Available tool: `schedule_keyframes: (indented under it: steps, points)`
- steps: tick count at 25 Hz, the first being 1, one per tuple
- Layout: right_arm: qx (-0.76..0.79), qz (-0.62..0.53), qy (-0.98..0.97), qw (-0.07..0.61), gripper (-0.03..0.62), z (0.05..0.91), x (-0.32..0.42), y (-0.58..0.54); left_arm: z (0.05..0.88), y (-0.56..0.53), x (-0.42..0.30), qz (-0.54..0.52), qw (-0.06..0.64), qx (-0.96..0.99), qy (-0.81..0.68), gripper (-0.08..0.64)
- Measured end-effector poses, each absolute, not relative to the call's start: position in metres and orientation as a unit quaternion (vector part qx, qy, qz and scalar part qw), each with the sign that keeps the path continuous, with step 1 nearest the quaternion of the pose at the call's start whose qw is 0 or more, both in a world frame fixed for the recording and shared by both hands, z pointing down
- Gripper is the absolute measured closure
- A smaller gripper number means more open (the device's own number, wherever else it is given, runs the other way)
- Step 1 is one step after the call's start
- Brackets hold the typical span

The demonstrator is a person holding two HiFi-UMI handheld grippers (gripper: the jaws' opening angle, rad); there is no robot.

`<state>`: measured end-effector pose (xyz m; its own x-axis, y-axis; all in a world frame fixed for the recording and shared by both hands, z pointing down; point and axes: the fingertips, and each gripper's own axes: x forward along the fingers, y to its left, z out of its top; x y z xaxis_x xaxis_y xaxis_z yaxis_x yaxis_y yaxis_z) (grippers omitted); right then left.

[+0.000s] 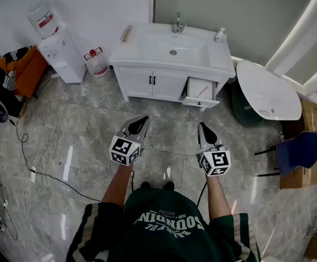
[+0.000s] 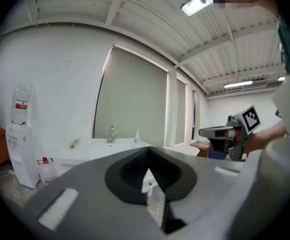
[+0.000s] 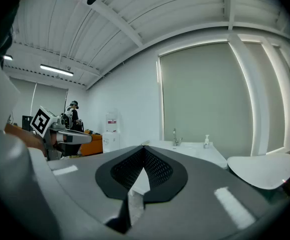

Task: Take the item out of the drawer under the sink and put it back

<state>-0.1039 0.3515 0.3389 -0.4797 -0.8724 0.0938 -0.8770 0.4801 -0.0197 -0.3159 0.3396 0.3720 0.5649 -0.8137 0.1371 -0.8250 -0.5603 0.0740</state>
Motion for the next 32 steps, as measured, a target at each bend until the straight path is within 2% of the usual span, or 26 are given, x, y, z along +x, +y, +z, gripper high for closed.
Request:
schedule_keyframes:
  steps: [10, 32]
  points:
    - [0.516, 0.044, -0.855, 0.038, 0.591, 0.351, -0.085, 0.348, 0.380, 0.335, -0.295, 0.040, 0.071, 0.885, -0.459, 0.511]
    - [0.521, 0.055, -0.851, 0.027, 0.591, 0.364, 0.003, 0.330, 0.386, 0.305, -0.187, 0.045, 0.071, 0.905, -0.418, 0.511]
